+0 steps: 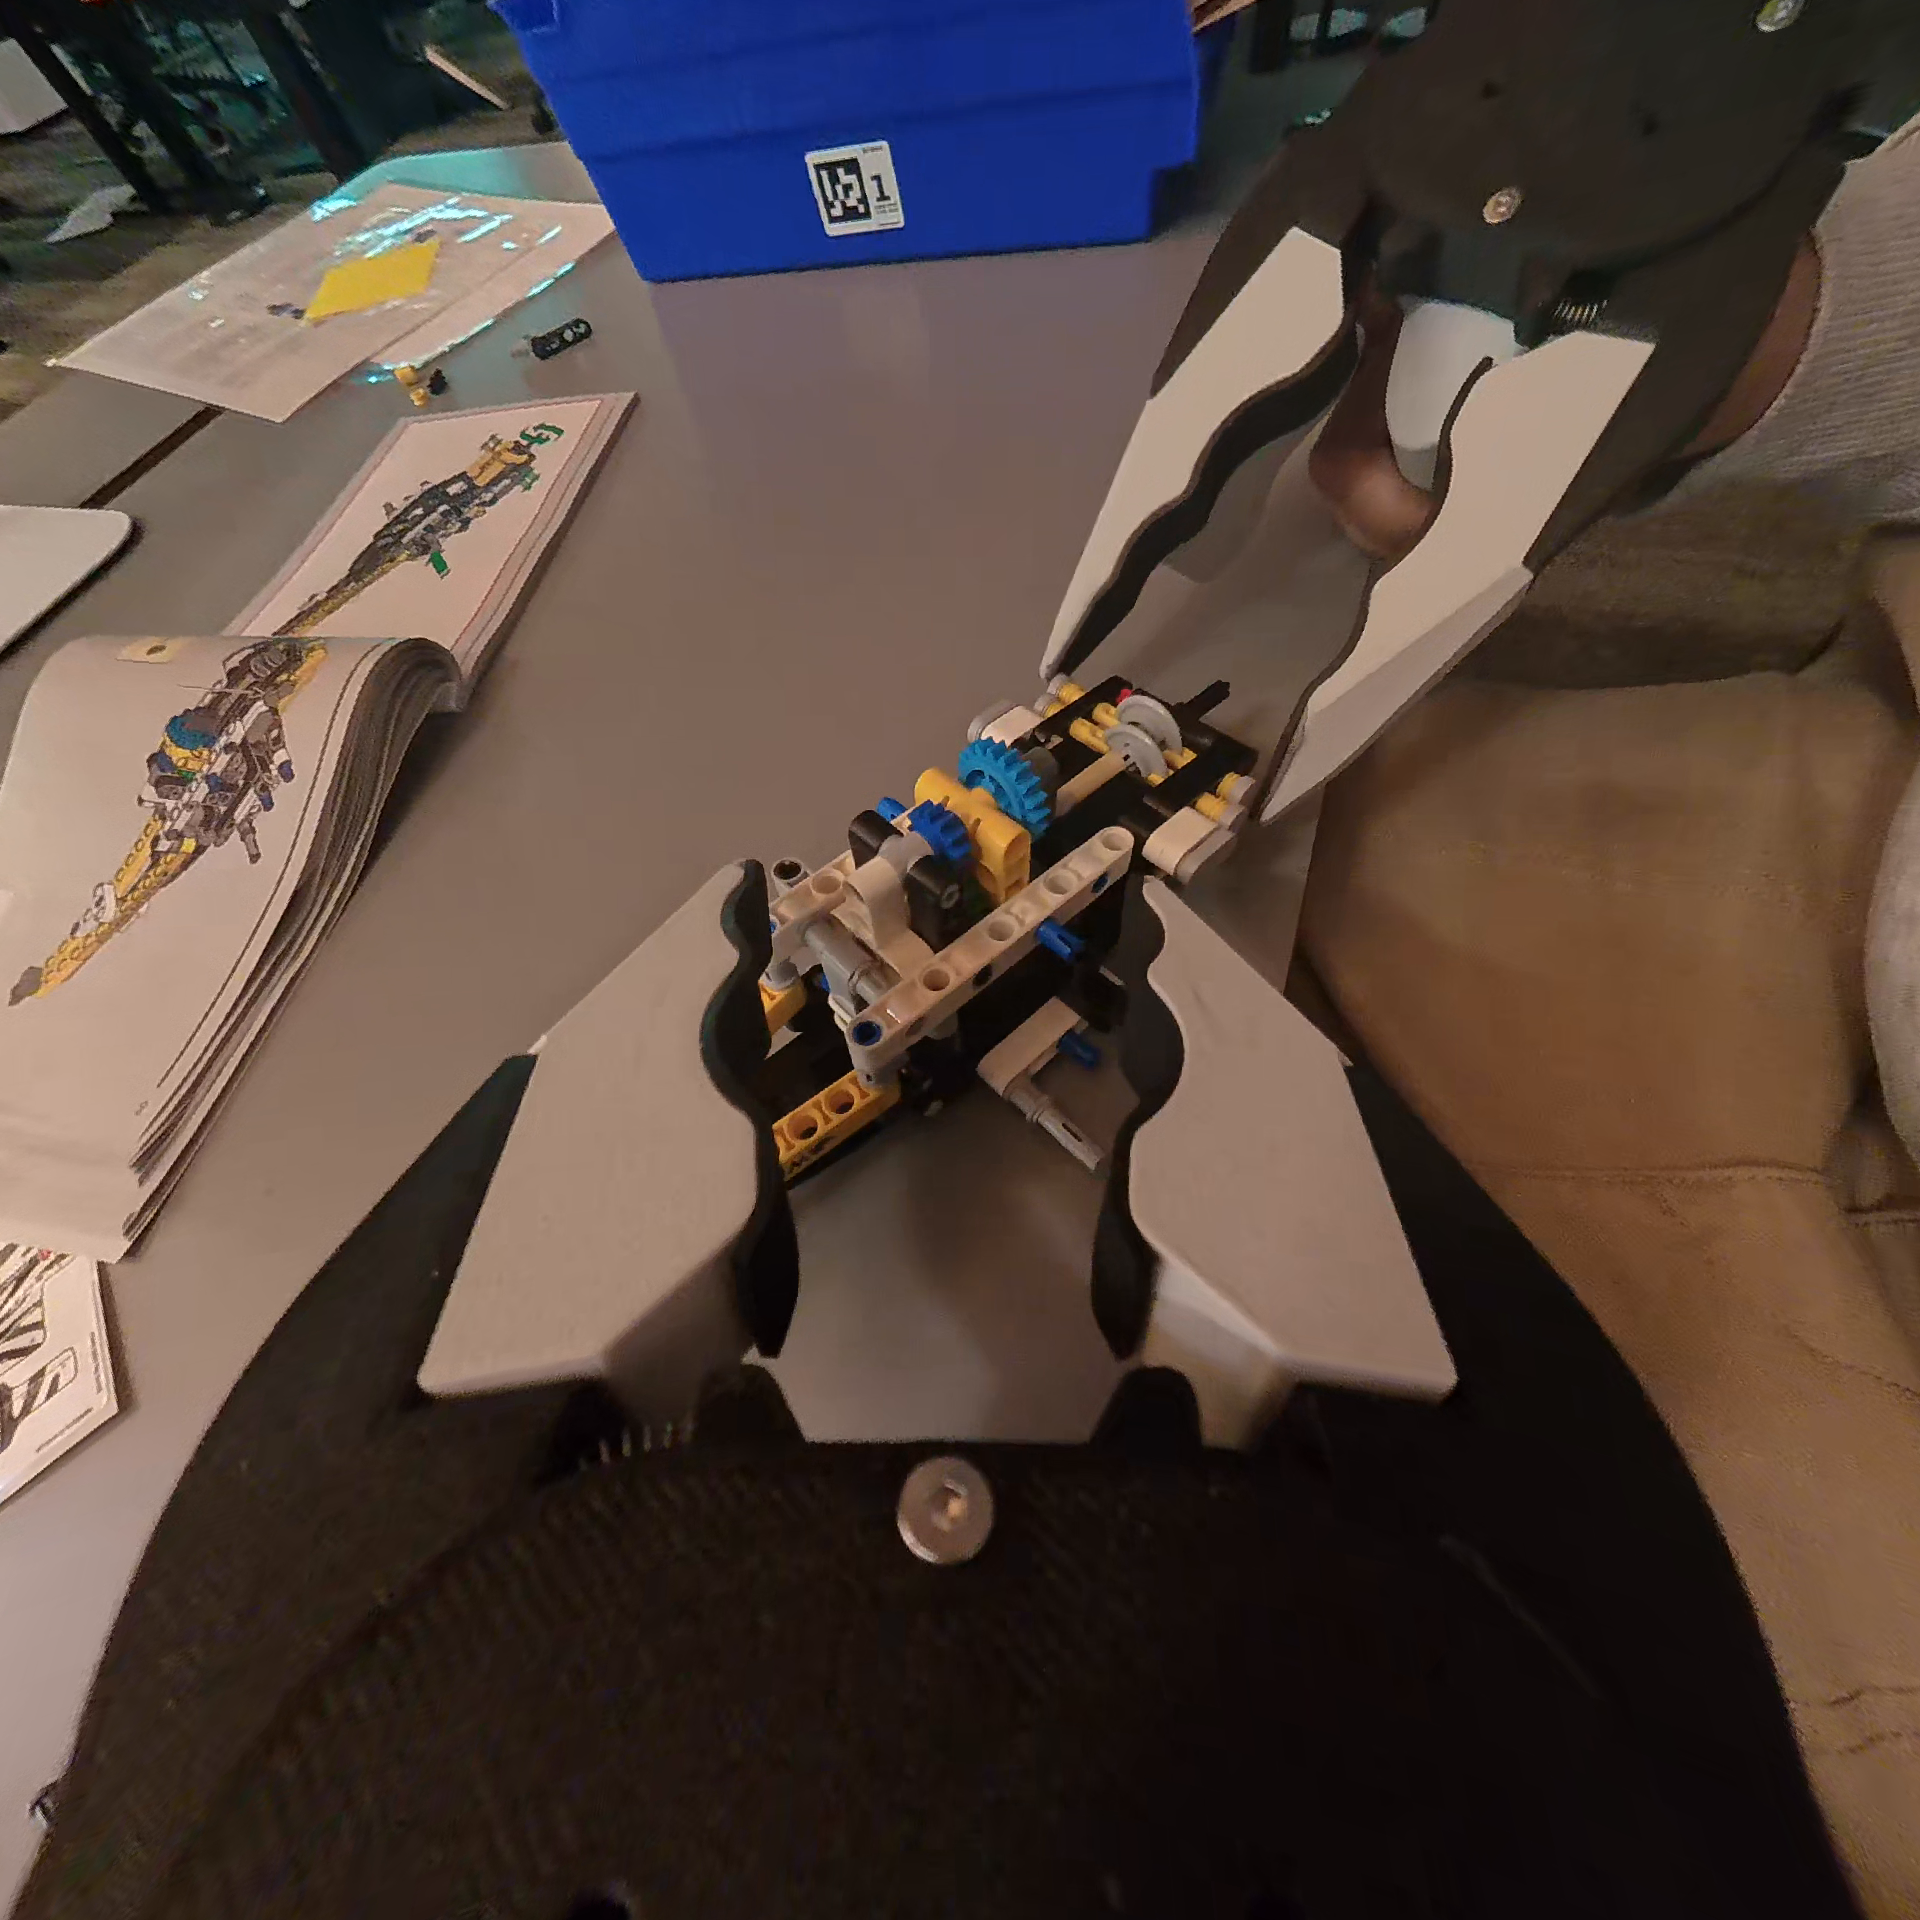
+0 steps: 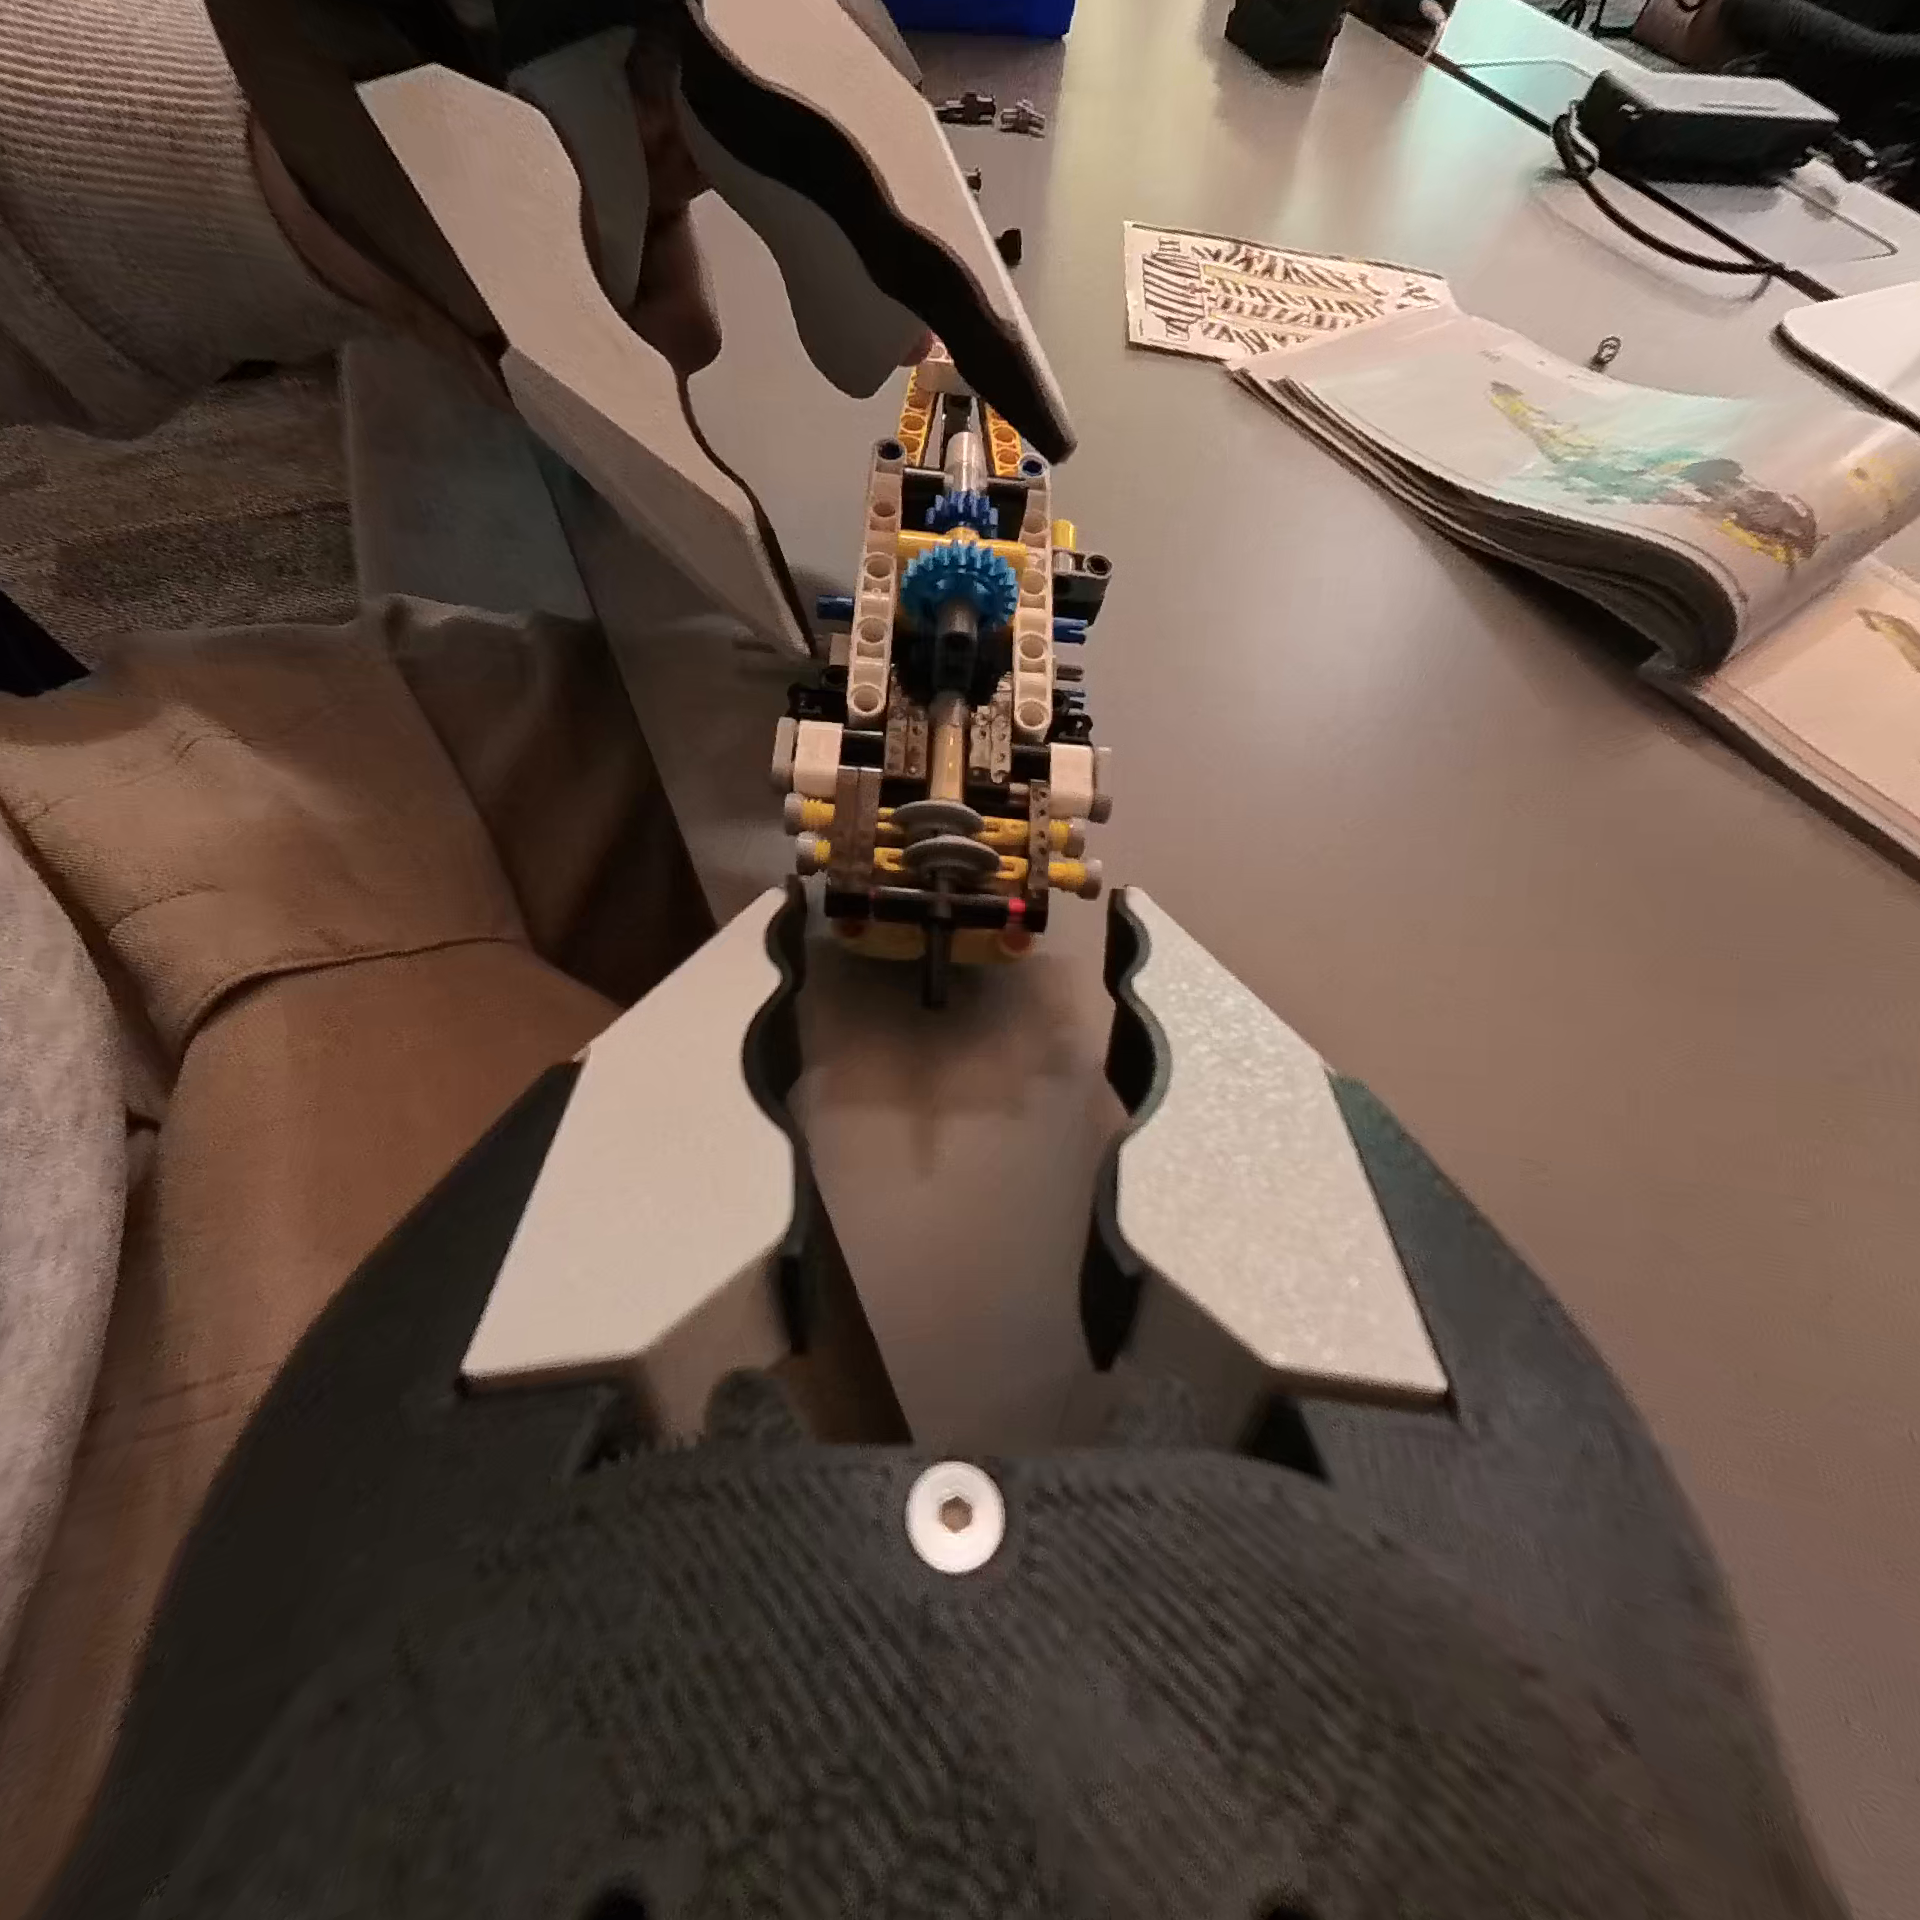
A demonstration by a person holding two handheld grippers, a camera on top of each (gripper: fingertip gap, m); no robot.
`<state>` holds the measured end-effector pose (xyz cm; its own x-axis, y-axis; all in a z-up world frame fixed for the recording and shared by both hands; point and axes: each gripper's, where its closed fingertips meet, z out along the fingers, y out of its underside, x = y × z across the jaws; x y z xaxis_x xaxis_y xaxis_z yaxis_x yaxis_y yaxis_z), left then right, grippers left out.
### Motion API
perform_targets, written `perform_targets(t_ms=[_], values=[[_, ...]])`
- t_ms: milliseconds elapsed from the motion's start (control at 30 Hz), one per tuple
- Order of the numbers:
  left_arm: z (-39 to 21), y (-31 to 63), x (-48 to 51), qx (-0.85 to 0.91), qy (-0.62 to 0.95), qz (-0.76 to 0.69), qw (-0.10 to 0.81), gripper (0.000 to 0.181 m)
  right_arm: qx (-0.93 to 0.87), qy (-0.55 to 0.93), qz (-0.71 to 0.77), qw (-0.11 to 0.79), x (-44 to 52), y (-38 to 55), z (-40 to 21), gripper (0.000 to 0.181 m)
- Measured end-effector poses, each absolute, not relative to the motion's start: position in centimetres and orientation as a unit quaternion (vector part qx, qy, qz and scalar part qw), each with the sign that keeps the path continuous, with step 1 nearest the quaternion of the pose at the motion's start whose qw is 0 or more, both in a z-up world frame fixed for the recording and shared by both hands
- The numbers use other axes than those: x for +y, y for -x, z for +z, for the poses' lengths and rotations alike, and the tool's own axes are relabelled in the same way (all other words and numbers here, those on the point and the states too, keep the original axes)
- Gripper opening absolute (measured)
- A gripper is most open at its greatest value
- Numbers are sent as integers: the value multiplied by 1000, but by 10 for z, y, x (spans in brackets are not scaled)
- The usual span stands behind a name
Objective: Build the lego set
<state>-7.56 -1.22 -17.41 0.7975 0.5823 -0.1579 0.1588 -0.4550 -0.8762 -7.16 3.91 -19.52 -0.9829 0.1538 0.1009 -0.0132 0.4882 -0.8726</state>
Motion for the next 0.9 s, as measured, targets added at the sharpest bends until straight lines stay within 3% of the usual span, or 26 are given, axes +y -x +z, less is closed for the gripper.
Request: perform_targets(t_ms=[33,600,900], values=[[-175,76,-12,-225,824,224,470,67,-859,39,503,84,39,71,-195,53],[-181,79,-12,-227,832,238,446,61,-859,31,504,90,39,70,-195,50],[-181,81,-11,-241,829,240,445,60,-861,10,504,70,38,61,-196,73]])
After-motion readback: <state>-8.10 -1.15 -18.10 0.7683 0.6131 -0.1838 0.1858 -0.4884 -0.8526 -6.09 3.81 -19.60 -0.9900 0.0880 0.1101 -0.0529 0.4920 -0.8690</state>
